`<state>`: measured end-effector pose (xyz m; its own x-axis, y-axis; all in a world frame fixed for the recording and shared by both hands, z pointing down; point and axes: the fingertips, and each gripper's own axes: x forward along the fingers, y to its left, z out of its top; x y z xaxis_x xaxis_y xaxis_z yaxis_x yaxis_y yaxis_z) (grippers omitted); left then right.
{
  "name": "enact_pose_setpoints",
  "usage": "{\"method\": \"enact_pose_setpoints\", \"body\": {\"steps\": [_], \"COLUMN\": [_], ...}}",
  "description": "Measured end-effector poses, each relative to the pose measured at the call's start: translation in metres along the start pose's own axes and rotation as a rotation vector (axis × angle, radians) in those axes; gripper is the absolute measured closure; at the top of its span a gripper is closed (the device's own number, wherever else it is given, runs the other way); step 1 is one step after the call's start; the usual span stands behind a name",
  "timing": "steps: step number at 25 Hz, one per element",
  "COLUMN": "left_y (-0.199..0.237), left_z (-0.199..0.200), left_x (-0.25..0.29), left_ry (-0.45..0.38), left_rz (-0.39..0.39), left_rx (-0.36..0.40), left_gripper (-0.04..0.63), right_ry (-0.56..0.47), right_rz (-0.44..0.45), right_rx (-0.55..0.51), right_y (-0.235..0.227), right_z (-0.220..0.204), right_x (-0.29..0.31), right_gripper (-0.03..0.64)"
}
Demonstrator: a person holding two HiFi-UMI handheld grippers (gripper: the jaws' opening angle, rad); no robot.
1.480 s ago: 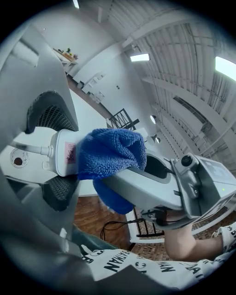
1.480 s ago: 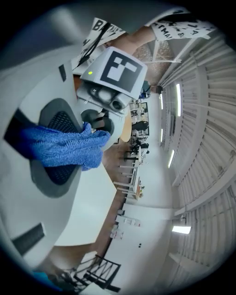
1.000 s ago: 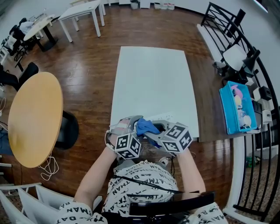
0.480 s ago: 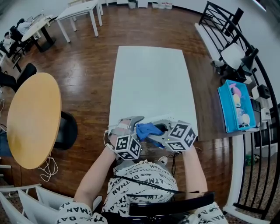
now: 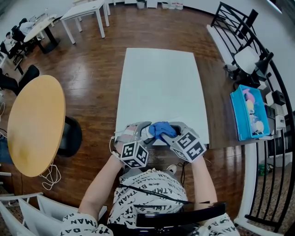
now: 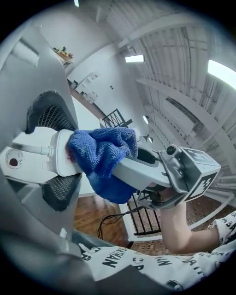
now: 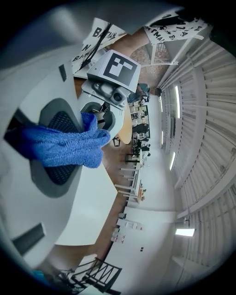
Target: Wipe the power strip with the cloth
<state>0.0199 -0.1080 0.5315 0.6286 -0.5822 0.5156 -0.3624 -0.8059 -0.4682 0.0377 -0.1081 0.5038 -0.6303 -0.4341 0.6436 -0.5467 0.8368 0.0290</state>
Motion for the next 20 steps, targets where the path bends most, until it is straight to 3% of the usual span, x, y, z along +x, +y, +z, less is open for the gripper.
{"method": "enact_pose_setpoints", "body": {"steps": [12, 20], "left_y": [0.0, 0.003], "left_z": [-0.002, -0.003], "left_x": [-0.004, -0.006], "left_ry": [-0.015, -0.019], "left_rz": [-0.002, -0.007], "left_rx": [-0.008, -0.029], "left_gripper": [0.31, 0.31], "right_ry": [0.058, 0.08], "right_rz": [-0.255, -0.355], "right_rx": [0.111, 0.161], "right_y": [-0.086, -0.122], "right_z": [-0.051, -0.073], "right_x": [-0.049, -0.07], "right_gripper": [0.48, 0.482]}}
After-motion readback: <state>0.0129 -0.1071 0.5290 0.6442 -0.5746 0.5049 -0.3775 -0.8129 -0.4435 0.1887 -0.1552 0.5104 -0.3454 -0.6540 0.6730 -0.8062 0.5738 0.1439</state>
